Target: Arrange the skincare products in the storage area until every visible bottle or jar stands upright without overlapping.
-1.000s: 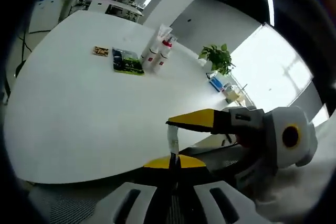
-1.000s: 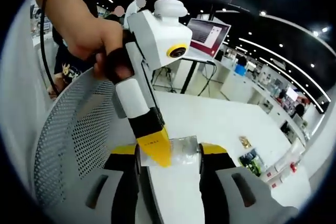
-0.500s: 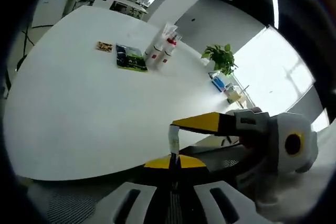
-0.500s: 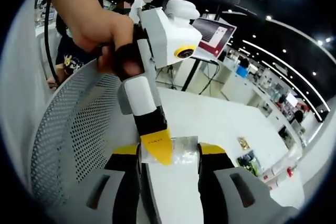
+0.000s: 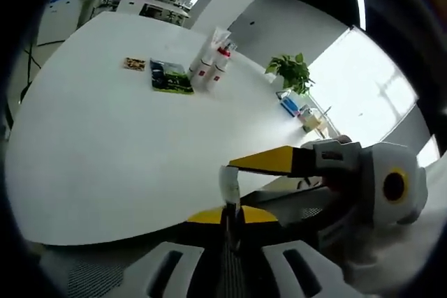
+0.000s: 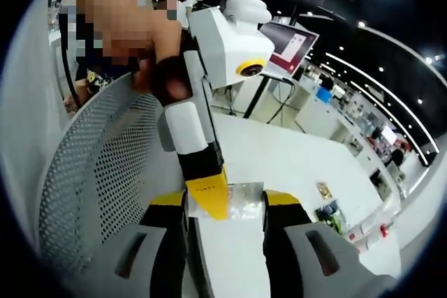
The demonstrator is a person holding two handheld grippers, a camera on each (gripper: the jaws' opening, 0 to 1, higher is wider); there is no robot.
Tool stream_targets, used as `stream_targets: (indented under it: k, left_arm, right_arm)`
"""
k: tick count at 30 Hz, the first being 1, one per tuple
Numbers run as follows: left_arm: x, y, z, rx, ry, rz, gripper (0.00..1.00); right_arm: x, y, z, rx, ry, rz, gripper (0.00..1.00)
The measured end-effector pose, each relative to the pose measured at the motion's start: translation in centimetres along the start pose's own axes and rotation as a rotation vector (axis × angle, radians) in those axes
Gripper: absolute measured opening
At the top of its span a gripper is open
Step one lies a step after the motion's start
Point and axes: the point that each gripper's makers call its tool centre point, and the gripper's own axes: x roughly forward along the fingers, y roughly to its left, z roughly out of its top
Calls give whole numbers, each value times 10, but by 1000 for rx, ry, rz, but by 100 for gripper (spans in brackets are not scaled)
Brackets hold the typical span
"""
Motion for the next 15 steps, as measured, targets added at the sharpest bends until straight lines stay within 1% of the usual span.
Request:
stream_targets:
  k: [4,15]
  left_arm:
    - [-1,3,2,4,-7,10,11]
    - [-2,6,3,22,-14,18,17]
  right_arm:
    - [0,-2,-2,6,5,-5,39]
    - [0,-3,-4,20,15,-9,39]
